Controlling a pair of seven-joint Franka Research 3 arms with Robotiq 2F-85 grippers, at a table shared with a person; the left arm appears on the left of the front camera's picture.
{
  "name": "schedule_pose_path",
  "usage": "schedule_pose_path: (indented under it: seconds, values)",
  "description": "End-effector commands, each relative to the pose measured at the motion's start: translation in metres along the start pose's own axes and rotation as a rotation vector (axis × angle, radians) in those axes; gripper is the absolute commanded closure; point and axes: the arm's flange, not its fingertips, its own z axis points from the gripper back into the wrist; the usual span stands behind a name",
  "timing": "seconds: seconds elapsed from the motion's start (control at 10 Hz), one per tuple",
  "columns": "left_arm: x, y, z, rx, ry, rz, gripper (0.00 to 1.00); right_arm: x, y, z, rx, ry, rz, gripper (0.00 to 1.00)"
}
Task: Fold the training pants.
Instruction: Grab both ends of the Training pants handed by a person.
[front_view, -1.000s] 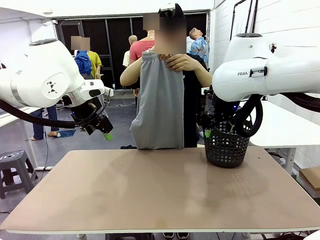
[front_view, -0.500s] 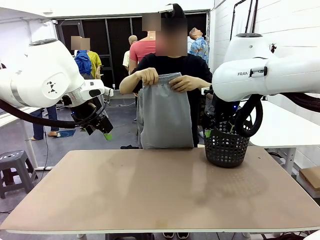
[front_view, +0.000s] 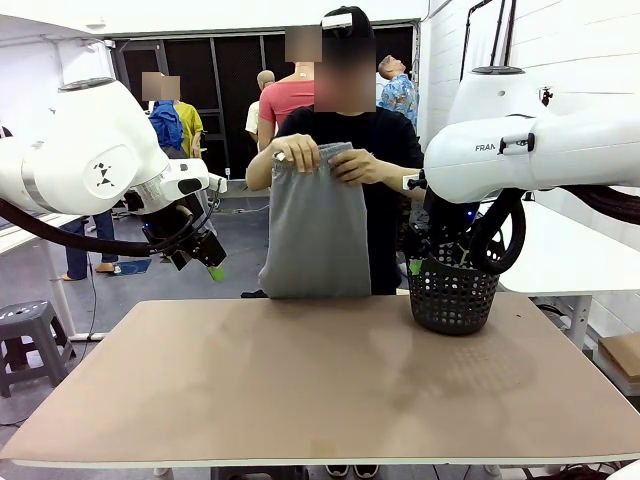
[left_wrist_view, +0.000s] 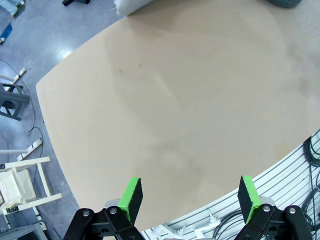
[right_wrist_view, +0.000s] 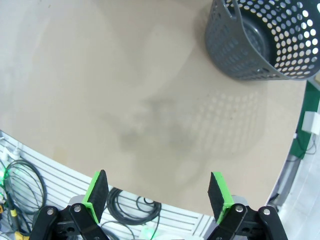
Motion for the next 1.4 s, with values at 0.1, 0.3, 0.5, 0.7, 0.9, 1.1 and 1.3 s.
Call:
schedule_pose_path:
  seconds: [0.1, 0.3, 0.5, 0.7, 0.9, 1.1, 1.3]
  values:
    - [0.0012, 0.0025, 0.0000, -0.002, -0.006, -0.007, 0.00, 0.0003, -0.0002, -0.0003, 0.000, 0.004, 0.009, 0.00]
    - [0.0012, 0.0025, 0.0000, -0.002, -0.006, -0.007, 0.00, 0.0003, -0.0002, -0.0003, 0.000, 0.004, 0.009, 0.00]
    - [0.0012, 0.0025, 0.0000, -0.002, -0.006, -0.007, 0.00, 0.0003, -0.0002, -0.0003, 0.000, 0.004, 0.009, 0.00]
    - [0.0012, 0.0025, 0.0000, -0.002, -0.006, -0.007, 0.00, 0.0003, -0.0002, -0.0003, 0.000, 0.004, 0.009, 0.00]
    - [0.0012, 0.0025, 0.0000, -0.002, -0.006, -0.007, 0.00, 0.0003, -0.0002, -0.0003, 0.000, 0.004, 0.009, 0.00]
    - [0.0012, 0.0025, 0.0000, -0.002, -0.006, -0.007, 0.00, 0.0003, -0.0002, -0.0003, 0.000, 0.004, 0.009, 0.00]
    - [0.0012, 0.0025, 0.0000, -0.002, -0.006, -0.007, 0.00, 0.0003, -0.0002, -0.0003, 0.000, 0.004, 0.009, 0.00]
